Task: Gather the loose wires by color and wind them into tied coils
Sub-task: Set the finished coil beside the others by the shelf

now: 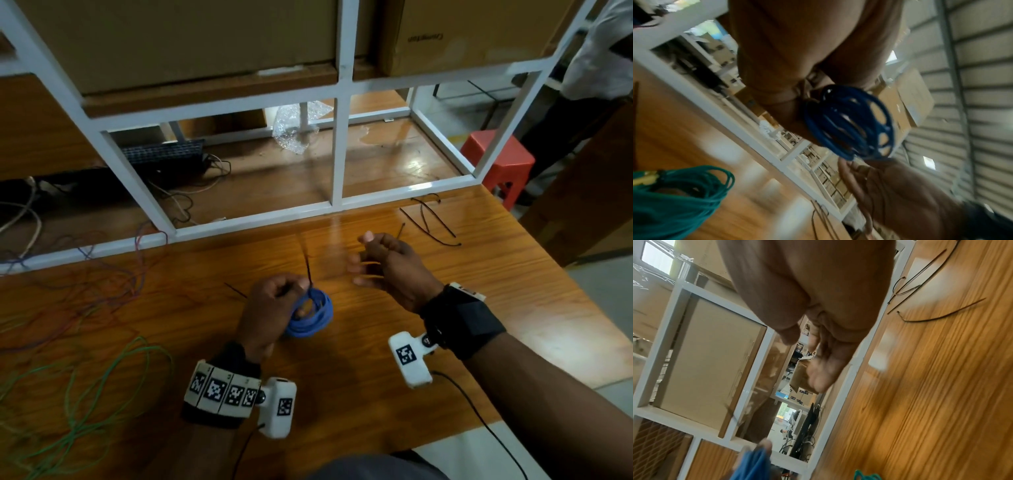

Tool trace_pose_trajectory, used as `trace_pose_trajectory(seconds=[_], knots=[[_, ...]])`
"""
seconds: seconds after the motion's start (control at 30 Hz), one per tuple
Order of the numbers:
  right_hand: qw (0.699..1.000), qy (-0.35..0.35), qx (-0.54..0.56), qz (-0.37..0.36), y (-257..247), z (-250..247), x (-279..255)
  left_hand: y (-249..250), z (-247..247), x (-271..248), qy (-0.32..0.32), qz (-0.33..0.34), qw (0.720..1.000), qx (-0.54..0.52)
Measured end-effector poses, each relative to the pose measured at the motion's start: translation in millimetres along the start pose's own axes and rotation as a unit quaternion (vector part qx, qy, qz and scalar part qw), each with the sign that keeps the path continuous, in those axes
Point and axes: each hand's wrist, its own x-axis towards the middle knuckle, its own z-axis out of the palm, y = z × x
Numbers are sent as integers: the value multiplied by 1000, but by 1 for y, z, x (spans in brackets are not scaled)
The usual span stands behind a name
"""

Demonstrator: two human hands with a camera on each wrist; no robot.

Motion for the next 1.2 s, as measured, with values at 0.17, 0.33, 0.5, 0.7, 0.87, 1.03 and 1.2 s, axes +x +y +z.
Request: trace_pose_trajectory(seconds=[0.17,0.33,0.5,0.7,0.87,1.03,1.2], knots=[[990,-102,-90,28,16,41,-10,3,-4,17,103,-18,990,-90],[990,-103,-93,-10,21,55,4,4,-8,24,84,-18,995,-50],[997,24,-78,2,25,36,56,-22,-37,10,41,-35,938,342],[991,79,-83,64,31,32,126,-80,-24,22,-9,-34,890,454],[984,102,-111,91,30,38,181,-68,-29,106,56,5,869,491],[982,117,-108,97,25,49,212,-48,-38,193,52,20,864,500],[979,122,-137,86,26,49,231,-55,-42,228,69,24,855,513]])
